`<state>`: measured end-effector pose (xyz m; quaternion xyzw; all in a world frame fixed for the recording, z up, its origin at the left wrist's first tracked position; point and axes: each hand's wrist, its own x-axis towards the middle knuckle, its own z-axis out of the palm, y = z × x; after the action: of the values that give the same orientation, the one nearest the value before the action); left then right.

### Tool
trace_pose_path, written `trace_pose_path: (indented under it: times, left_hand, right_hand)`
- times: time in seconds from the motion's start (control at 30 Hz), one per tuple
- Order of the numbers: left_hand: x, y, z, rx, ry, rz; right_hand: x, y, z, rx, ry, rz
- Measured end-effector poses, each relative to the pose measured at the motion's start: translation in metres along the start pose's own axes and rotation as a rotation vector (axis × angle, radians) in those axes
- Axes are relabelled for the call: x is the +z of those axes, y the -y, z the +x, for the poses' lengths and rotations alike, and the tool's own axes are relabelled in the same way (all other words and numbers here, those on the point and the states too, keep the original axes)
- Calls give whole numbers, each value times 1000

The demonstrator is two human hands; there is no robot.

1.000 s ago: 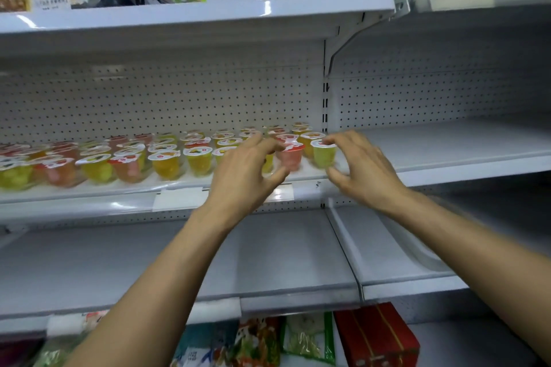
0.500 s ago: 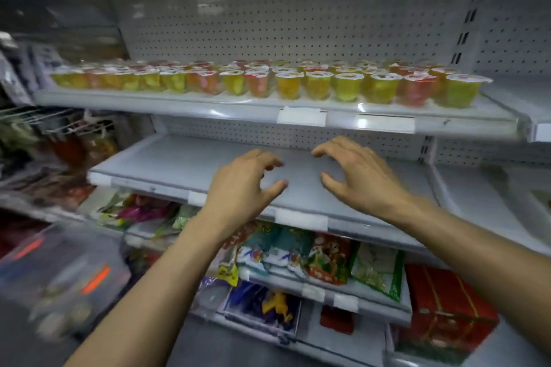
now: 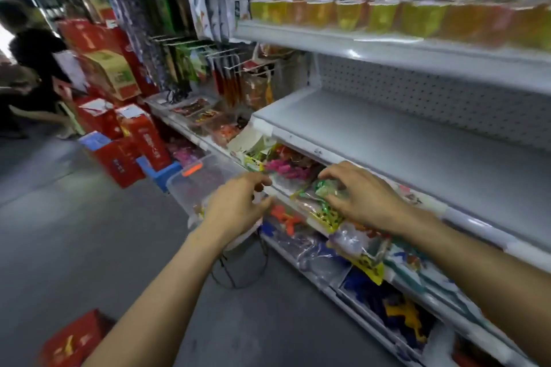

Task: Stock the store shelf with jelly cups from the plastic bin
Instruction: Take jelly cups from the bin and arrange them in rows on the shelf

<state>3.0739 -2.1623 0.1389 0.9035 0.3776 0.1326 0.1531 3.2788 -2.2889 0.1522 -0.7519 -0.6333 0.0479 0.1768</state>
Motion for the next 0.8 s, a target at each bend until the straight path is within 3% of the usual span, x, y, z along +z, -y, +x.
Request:
trace_pose_path:
  times: [0.3,0.57,0.8]
  left_hand:
    - [-4,217,44,-395,133,-47]
    - [56,326,120,-539,230,-188]
    - [155,402,216,-668,371,-304]
  right_hand:
    - [142,59,183,-4,272,172]
    - [251,40,314,29,481,203]
    - [382,7,414,92,721,143]
